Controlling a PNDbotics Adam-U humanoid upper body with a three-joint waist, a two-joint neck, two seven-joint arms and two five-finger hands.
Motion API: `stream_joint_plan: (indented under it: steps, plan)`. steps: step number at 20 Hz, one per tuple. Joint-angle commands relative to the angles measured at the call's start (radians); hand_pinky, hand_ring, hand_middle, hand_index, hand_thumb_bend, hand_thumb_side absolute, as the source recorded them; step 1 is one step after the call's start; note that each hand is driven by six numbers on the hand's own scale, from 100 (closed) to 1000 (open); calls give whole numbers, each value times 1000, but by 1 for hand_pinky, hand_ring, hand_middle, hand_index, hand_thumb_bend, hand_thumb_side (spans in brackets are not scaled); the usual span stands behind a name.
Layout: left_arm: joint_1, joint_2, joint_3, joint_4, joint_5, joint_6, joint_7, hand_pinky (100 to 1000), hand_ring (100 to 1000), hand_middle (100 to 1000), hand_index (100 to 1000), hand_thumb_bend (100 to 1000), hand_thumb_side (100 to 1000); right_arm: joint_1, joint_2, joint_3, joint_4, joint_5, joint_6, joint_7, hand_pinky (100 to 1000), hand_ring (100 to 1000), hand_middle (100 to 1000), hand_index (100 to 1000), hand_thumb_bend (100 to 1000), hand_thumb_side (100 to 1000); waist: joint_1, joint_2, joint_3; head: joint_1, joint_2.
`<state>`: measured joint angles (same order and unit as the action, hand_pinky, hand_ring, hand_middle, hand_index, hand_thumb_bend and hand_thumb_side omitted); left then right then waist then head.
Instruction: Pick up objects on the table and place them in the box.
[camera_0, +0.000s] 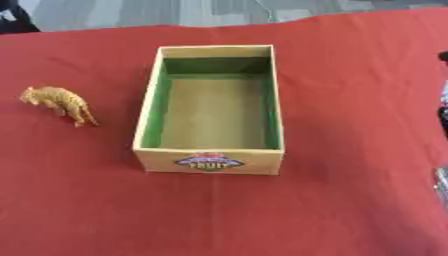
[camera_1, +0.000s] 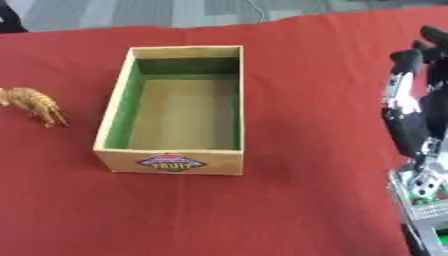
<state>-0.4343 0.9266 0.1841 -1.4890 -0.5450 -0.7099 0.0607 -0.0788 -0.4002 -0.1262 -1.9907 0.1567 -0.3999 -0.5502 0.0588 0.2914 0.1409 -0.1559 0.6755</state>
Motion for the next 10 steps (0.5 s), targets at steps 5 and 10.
stream_joint_plan:
  steps: [5,10]
  plan:
    - [-194,39,-50,180,-177,-134,-87,914,882,841,993,100,268,-8,-24,0,-9,4,-5,6,836,576,431,763,100,444,1,-18,-10,18,-10]
    - [-295,-28,-75,290,-234,-180,-152,926,891,853,1000,100,273,-12,-25,-4,-9,-2,-3,5,837,576,430,763,100,445,4,-17,-17,41,-17]
